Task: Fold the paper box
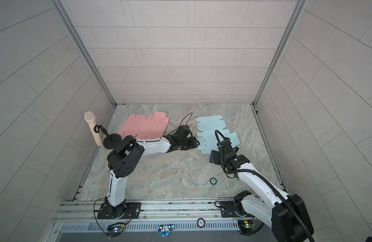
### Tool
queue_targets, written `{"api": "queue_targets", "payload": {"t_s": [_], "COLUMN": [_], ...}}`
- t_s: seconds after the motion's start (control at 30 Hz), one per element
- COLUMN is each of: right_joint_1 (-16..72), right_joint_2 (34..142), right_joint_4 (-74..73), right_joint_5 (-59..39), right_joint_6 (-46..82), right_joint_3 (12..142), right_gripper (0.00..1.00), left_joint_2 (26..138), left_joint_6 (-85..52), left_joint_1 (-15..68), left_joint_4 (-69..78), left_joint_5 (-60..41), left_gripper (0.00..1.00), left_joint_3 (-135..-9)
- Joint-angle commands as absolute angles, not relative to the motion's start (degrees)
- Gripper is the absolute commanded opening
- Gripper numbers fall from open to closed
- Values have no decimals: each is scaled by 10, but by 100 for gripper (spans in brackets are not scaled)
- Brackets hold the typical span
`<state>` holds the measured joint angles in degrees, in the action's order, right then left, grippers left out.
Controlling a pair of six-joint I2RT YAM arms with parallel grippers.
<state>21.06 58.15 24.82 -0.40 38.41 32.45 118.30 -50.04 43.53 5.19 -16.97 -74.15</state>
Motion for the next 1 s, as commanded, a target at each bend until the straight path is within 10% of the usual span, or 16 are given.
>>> {"api": "queue_targets", "payload": {"t_s": [0.0, 0.67, 0.97], "right_joint_1": [210, 210, 210], "right_joint_2": [570, 544, 542], "right_joint_4": [257, 269, 266], "right_joint_5": [6, -4, -26], "right_joint_6": [394, 403, 405], "right_joint_3": [328, 335, 340], "right_gripper": [94, 89, 87], "left_joint_2": [1204, 1193, 1045], "left_joint_6": [-520, -553, -577], "left_joint_1": [437, 431, 416], "left_joint_4": [73, 107, 140], "left_joint_5": [-174, -155, -104], "left_gripper": [44, 0, 0], "left_joint_3": [-764, -727, -589]}}
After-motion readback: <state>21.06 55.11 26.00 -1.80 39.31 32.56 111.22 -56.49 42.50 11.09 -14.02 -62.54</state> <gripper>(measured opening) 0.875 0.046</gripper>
